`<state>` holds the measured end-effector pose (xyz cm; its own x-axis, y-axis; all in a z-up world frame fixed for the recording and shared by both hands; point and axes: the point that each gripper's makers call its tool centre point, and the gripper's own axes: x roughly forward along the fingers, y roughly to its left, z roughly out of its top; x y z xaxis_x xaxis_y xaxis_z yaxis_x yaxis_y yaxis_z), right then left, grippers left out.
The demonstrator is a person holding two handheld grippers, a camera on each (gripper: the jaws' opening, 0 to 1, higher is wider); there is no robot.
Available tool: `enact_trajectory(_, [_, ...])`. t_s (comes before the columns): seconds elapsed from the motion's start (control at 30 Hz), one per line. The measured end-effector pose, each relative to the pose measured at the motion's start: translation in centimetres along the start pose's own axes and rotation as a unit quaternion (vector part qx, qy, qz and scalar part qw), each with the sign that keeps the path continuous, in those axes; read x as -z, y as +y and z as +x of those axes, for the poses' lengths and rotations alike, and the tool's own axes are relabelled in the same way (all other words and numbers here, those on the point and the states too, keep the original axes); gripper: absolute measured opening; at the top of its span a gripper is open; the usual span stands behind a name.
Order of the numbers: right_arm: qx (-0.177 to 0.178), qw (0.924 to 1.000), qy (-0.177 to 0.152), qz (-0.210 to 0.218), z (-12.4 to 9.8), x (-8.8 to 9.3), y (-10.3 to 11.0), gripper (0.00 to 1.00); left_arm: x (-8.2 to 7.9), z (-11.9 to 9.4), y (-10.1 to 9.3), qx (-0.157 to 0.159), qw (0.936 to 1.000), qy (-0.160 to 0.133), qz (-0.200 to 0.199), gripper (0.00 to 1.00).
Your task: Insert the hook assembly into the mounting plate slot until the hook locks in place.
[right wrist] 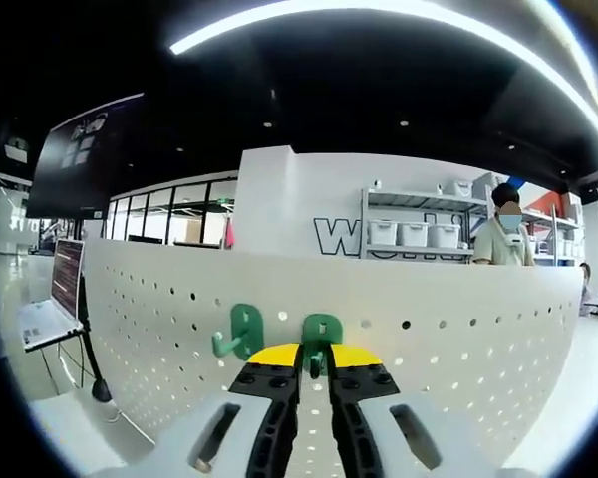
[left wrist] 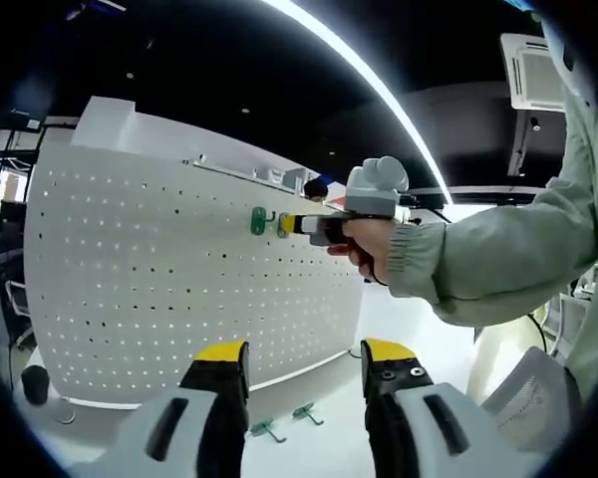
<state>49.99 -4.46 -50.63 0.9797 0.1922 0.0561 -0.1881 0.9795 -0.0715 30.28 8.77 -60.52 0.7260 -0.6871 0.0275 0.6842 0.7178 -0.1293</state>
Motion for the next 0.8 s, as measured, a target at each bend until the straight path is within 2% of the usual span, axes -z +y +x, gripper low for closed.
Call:
enact_trajectory(0.17, [0.003, 1.0000, 0.001, 0.000, -0.2, 0.0, -0.2, 0.15, 0.0, 0.0, 0.0, 0.000, 1.0000, 0.000, -0.001, 0.47])
enact_trajectory(0.27, [0.011, 0.9999, 0.003, 0.003, -0.3, 0.1, -0.6, 0.22, -0.1, 0.0, -0.1, 0.001, 1.0000, -0.001, 0.001, 0.47])
enact_trajectory(0.8, [0.004, 0.9999, 0.006, 0.015, -1.9, 0.1, -0.7, 0.27, -0.6, -0.1, -0.6, 0.005, 1.0000, -0.004, 0.005, 0.47])
